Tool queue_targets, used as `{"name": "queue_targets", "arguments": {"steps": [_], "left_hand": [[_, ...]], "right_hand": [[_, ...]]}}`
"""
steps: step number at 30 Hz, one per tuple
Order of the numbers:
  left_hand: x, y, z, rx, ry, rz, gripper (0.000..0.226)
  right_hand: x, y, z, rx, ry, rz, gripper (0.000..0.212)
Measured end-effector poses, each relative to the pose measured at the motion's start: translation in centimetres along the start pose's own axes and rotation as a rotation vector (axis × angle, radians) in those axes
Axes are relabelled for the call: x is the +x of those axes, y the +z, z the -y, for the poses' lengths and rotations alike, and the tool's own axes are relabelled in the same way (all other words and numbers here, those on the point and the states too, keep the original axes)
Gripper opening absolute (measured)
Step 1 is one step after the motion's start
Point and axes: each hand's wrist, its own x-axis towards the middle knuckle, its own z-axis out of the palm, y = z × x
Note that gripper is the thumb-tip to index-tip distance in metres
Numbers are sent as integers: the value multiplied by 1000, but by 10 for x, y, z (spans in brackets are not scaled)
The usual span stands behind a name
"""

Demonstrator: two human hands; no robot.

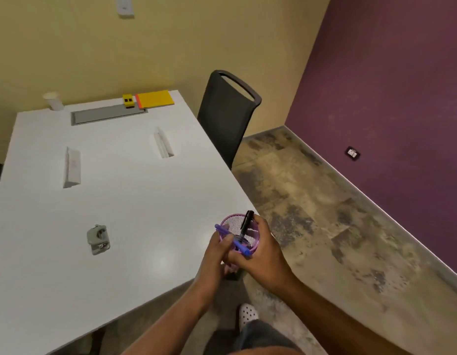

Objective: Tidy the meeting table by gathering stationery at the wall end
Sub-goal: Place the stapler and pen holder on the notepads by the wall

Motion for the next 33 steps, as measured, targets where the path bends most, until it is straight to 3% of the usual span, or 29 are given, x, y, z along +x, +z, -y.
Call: {"name": "queue_targets", "arguments": {"steps": [10, 20, 33], "left_hand": [[54, 164, 34, 181, -84, 200, 49], [136, 374, 61, 163, -132, 319, 43], [281, 444, 27, -45, -278, 267, 44]], "right_hand": [[-14, -156, -85, 139, 67, -207, 90], [15, -355, -161, 161, 106, -376, 80], [152, -450, -180, 132, 69, -270, 77]]}}
